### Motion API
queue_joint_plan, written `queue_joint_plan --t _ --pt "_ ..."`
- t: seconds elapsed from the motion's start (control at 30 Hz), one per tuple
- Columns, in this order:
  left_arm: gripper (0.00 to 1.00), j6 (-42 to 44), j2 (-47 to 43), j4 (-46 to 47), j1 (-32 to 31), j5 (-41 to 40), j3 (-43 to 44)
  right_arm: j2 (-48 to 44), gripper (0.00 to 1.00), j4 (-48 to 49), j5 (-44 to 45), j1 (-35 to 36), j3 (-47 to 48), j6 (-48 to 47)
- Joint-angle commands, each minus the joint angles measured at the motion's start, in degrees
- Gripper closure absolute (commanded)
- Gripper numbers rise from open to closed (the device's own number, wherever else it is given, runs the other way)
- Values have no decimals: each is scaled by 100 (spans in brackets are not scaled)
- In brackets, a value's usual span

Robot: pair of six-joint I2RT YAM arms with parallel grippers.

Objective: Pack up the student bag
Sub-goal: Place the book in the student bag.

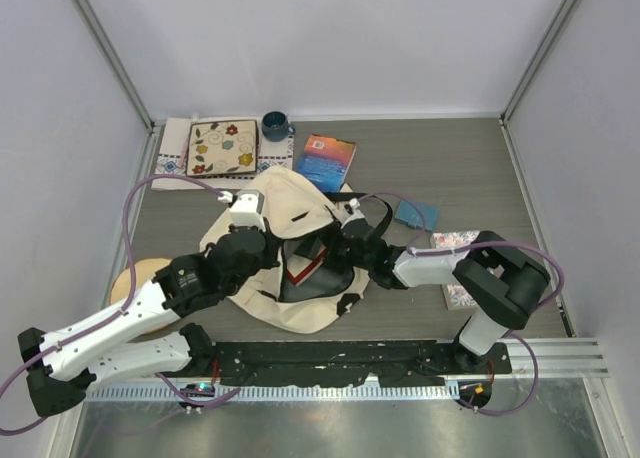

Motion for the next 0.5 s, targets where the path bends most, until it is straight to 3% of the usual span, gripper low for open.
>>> queue_joint_plan --t 0.0,0.13,0.3,0.47 --pt "100 -71 20 164 30 -231 -61 -657 16 -243 188 -45 -193 -102" --pt "100 -62 56 208 30 -205 -69 -773 17 -409 153 -45 -230 -136" --pt "100 -53 47 217 30 -188 -43 -1045 16 -1402 398 -28 43 -452" --pt "100 -44 12 296 30 -144 -87 -1125 46 -1474 399 -27 -71 -453"
